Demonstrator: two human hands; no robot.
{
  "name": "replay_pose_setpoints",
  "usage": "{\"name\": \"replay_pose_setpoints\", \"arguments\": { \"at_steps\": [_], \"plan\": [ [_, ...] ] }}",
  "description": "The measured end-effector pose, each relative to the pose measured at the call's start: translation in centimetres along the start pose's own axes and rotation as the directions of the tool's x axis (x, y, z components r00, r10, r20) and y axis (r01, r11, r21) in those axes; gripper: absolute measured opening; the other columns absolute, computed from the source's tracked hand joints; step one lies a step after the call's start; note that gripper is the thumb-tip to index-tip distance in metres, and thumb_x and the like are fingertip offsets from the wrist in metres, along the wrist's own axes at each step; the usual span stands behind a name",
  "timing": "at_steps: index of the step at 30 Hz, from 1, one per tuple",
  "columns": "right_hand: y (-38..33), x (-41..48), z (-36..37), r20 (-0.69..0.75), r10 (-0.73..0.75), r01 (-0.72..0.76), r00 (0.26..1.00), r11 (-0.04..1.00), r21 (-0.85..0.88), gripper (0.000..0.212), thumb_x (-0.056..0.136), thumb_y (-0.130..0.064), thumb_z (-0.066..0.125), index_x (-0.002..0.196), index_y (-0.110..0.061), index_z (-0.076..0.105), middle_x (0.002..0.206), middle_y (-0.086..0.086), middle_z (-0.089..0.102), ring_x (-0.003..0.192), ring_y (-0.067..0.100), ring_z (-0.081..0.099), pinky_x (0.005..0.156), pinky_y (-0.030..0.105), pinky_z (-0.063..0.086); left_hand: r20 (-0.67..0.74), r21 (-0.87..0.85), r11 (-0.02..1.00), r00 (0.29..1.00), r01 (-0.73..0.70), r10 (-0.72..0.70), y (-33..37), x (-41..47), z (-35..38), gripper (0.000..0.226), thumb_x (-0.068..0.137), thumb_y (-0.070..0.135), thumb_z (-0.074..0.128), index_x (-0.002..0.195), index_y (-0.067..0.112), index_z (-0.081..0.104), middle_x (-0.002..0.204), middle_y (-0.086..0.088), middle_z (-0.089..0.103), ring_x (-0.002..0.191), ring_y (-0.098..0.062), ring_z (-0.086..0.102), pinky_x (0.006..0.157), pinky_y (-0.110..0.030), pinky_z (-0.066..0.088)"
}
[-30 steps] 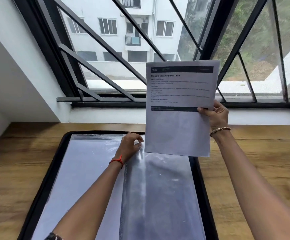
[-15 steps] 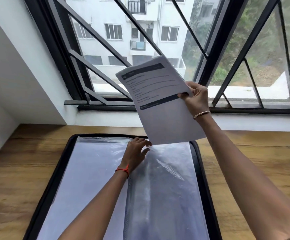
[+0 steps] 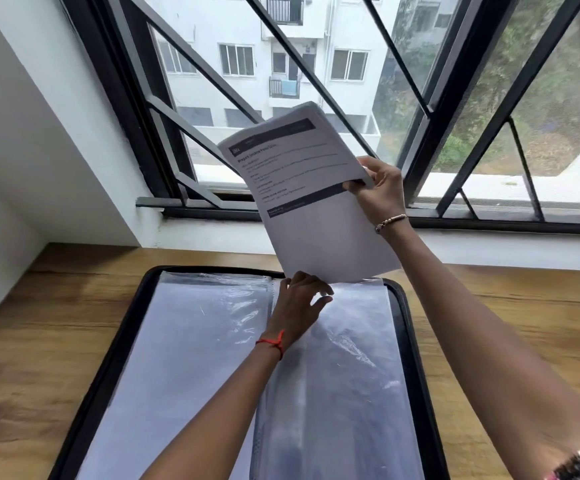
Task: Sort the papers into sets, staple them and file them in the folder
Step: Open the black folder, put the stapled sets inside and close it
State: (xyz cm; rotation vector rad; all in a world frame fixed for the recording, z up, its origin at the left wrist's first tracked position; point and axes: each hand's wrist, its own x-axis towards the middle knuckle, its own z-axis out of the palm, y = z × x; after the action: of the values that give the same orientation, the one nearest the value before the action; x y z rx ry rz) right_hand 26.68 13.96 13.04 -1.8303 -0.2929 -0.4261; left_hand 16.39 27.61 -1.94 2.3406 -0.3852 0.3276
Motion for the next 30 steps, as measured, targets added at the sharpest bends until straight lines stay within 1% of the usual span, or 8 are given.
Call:
{"name": "replay_pose_setpoints", "arguments": {
  "at_steps": [4,7,12,15,19,24,27,30],
  "plan": [
    [1.4,0.5,-0.7,0.076,-0.035,0.052,0.997,0.971,-0.235,0.037,0.069,0.016,0.054,0.091,-0.008,0.071,0.087,-0.005,0.065,0.081,0.005,0.061,0.070,0.004,0.044,-0.021,-0.008,1.000,1.000,-0.002,0.002,0.7,-0.1,0.5,0.015,0.078,0.022,0.059,0.082,0.013,0.071,0.089,0.000,0.070,0.099,-0.013,0.047,0.079,-0.032,0.029],
    [2.4,0.3,-1.1,0.120,-0.049,0.083,0.992,0.950,-0.302,0.036,0.068,0.015,0.053,0.088,-0.009,0.072,0.085,-0.005,0.066,0.080,0.011,0.062,0.070,0.008,0.048,-0.021,0.035,0.999,1.000,-0.016,0.017,0.6,-0.2,0.9,0.013,0.076,0.020,0.060,0.080,0.015,0.071,0.086,0.000,0.069,0.096,-0.022,0.054,0.075,-0.030,0.027],
    [2.8,-0.2,-0.1,0.131,0.057,-0.039,0.990,0.990,-0.138,0.041,0.067,0.017,0.058,0.083,-0.019,0.068,0.078,-0.010,0.065,0.071,-0.003,0.062,0.069,0.016,0.051,-0.033,0.059,0.998,0.999,-0.014,0.016,0.5,-0.6,1.6,0.014,0.079,0.021,0.058,0.081,0.017,0.072,0.084,0.001,0.069,0.092,-0.012,0.043,0.075,-0.034,0.032],
    [3.3,-0.4,0.6,0.092,0.103,-0.098,0.990,0.994,-0.049,0.047,0.067,0.017,0.059,0.074,-0.029,0.065,0.072,-0.017,0.063,0.068,-0.002,0.060,0.066,0.019,0.051,-0.105,0.095,0.994,0.993,-0.045,0.055,0.5,-0.4,1.9,0.022,0.077,0.030,0.051,0.075,0.020,0.070,0.077,0.006,0.067,0.087,-0.011,0.044,0.070,-0.034,0.038],
    [3.5,-0.9,1.3,0.095,0.173,-0.175,0.980,0.984,0.018,0.046,0.068,0.021,0.057,0.076,-0.023,0.064,0.070,-0.012,0.062,0.060,-0.009,0.058,0.059,0.011,0.047,-0.125,0.076,0.997,0.991,-0.033,0.042,0.7,0.1,2.1,0.024,0.078,0.031,0.048,0.075,0.020,0.069,0.078,0.007,0.068,0.087,-0.011,0.045,0.070,-0.035,0.037],
    [3.7,-0.9,1.9,0.097,0.228,-0.236,0.969,0.969,0.069,0.048,0.069,0.024,0.055,0.072,-0.024,0.062,0.056,-0.024,0.063,0.057,-0.009,0.059,0.055,0.009,0.046,-0.114,0.061,0.998,0.993,-0.009,0.016,1.3,0.6,2.4,0.015,0.079,0.024,0.054,0.075,0.018,0.067,0.080,0.007,0.068,0.087,-0.016,0.052,0.072,-0.035,0.032],
    [4.0,-1.0,1.8,0.097,0.230,-0.239,0.968,0.967,0.086,0.044,0.071,0.020,0.057,0.075,-0.023,0.064,0.063,-0.021,0.066,0.061,-0.007,0.061,0.060,0.012,0.050,-0.135,0.064,0.998,0.990,-0.023,0.032,1.6,0.6,2.7,0.016,0.079,0.026,0.053,0.073,0.018,0.065,0.077,0.008,0.068,0.085,-0.011,0.044,0.070,-0.035,0.030],
    [4.0,-1.0,1.8,0.083,0.228,-0.236,0.970,0.966,0.104,0.037,0.072,0.019,0.058,0.079,-0.016,0.065,0.075,-0.004,0.065,0.061,-0.007,0.061,0.061,0.014,0.049,-0.122,0.024,0.999,0.992,-0.021,0.024,2.1,0.6,3.1,0.012,0.079,0.023,0.059,0.074,0.016,0.066,0.078,0.006,0.069,0.086,-0.010,0.043,0.073,-0.035,0.027]
  ]
}}
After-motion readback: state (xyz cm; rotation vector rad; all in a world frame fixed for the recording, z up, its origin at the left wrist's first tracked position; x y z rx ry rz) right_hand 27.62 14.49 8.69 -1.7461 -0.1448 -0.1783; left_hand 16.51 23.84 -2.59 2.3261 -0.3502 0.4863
